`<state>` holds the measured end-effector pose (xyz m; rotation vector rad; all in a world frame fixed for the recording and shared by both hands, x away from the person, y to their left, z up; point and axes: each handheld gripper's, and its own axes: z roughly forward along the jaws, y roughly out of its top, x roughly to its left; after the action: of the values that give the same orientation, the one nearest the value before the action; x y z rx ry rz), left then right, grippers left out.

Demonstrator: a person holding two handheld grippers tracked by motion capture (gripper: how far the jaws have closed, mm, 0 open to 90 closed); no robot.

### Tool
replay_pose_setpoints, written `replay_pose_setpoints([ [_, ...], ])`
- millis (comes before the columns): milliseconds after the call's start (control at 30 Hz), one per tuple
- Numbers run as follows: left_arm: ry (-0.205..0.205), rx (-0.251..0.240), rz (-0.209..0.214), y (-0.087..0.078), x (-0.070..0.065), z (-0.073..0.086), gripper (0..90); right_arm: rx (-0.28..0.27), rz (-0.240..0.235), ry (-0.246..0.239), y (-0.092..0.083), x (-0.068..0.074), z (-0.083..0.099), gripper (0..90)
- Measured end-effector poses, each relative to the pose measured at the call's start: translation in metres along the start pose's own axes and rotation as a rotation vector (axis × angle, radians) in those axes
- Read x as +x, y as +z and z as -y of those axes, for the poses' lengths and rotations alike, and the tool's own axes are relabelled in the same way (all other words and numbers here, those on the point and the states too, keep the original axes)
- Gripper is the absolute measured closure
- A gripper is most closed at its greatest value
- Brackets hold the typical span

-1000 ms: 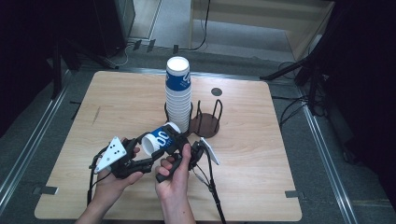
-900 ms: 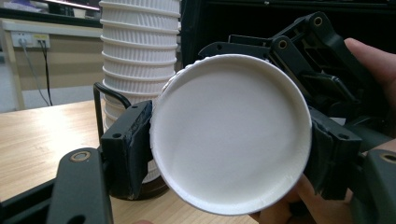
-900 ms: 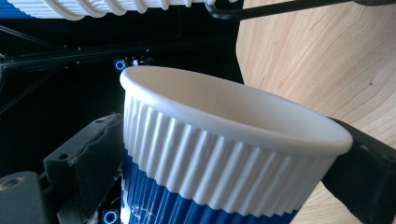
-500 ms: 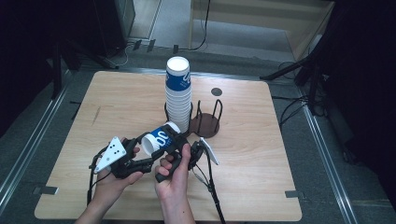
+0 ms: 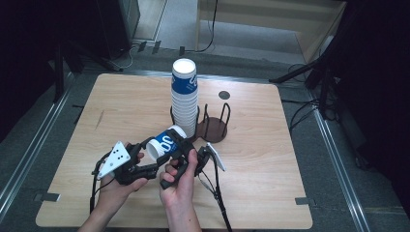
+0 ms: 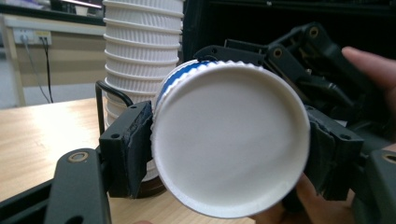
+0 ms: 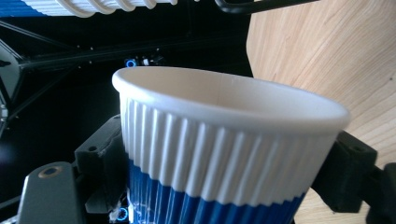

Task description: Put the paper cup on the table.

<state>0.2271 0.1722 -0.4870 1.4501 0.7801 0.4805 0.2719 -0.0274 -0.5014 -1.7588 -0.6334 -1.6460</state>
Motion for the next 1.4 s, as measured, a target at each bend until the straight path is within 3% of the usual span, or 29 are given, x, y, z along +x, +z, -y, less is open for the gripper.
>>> replay_pose_setpoints([
  [33, -0.009, -0.004, -0.003, -0.001, -0.001, -0.001, 26.4, 0.001, 0.0, -0.001, 0.0, 0.0, 0.0, 19.0],
  [133, -0.017, -0.008, -0.012, -0.002, -0.002, -0.002, 10.3, -0.008, -0.005, -0.005, -0.001, 0.001, -0.001, 19.5],
  [233, -0.043, -0.017, -0.011, -0.004, 0.0, -0.004, 10.3, -0.016, -0.01, -0.005, -0.001, 0.002, -0.002, 19.6],
  [500, -0.063, -0.035, -0.024, -0.008, 0.006, -0.007, 10.3, -0.048, -0.045, -0.024, -0.004, 0.005, -0.007, 20.4],
  [567, -0.065, -0.034, -0.026, -0.009, 0.007, -0.007, 10.3, -0.064, -0.051, -0.065, -0.007, 0.007, -0.009, 20.6],
  [767, -0.066, -0.035, -0.032, -0.01, 0.009, -0.007, 10.4, -0.083, -0.043, -0.106, -0.011, 0.01, -0.013, 20.5],
  [900, -0.072, -0.037, -0.024, -0.01, 0.01, -0.006, 10.4, -0.111, -0.029, -0.163, -0.015, 0.013, -0.017, 20.3],
  [1133, -0.068, -0.028, -0.015, -0.009, 0.01, -0.005, 10.5, -0.165, -0.008, -0.32, -0.02, 0.016, -0.024, 20.2],
  [1167, -0.07, -0.028, -0.013, -0.009, 0.01, -0.005, 10.5, -0.165, -0.008, -0.32, -0.02, 0.016, -0.024, 20.2],
  [1400, -0.076, -0.026, -0.018, -0.009, 0.012, -0.005, 10.6, -0.19, 0.006, -0.458, -0.024, 0.017, -0.028, 20.3],
])
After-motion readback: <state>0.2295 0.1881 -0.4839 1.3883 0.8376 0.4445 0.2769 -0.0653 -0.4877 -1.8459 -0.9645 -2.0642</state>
